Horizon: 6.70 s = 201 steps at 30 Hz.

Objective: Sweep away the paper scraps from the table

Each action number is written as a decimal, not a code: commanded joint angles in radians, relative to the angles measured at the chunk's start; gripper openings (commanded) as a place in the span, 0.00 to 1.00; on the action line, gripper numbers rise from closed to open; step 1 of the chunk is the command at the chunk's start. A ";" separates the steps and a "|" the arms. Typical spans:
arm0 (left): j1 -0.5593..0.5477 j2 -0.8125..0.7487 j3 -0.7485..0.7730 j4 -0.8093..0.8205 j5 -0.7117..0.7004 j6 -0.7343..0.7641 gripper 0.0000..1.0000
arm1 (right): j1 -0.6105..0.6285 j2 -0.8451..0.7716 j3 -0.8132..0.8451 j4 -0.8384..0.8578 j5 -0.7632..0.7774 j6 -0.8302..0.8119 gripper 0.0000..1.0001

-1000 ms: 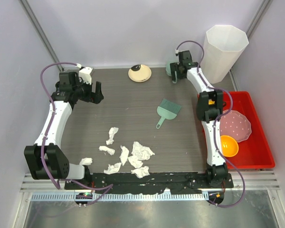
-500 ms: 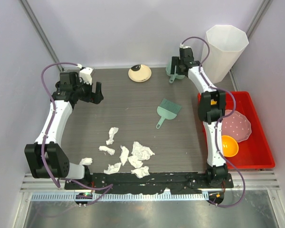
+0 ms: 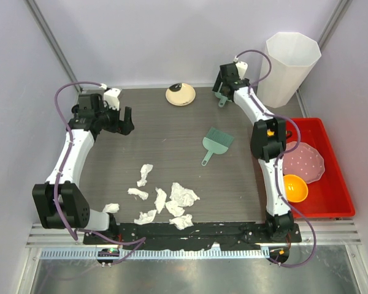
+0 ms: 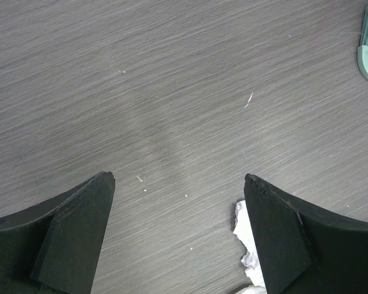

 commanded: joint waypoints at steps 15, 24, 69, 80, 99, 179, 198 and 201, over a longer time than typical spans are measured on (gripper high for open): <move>-0.002 -0.015 -0.005 0.025 0.029 0.032 0.90 | 0.028 0.158 0.168 -0.074 0.090 -0.010 0.70; -0.003 -0.030 0.000 0.014 0.029 0.033 0.90 | 0.017 0.082 0.097 -0.049 0.036 0.019 0.14; -0.002 -0.109 -0.034 -0.005 0.031 0.067 0.91 | 0.634 -0.373 -0.799 0.537 0.087 0.256 0.62; -0.003 -0.095 -0.013 -0.012 0.031 0.064 0.91 | 0.648 -0.636 -0.777 0.502 -0.091 -0.222 0.88; -0.005 -0.075 0.035 -0.035 0.037 0.006 0.91 | -0.178 -0.370 0.199 -0.237 -0.496 -0.846 0.97; -0.003 -0.112 0.023 -0.057 0.054 0.021 0.91 | 0.181 -0.327 0.037 -0.351 -0.821 -0.807 0.01; -0.003 -0.110 0.027 -0.054 0.060 0.018 0.91 | 0.281 -0.443 -0.144 -0.373 -0.758 -0.768 0.01; -0.005 -0.113 0.029 -0.055 0.060 0.016 0.91 | 0.281 -0.434 -0.130 -0.330 -0.763 -0.777 0.01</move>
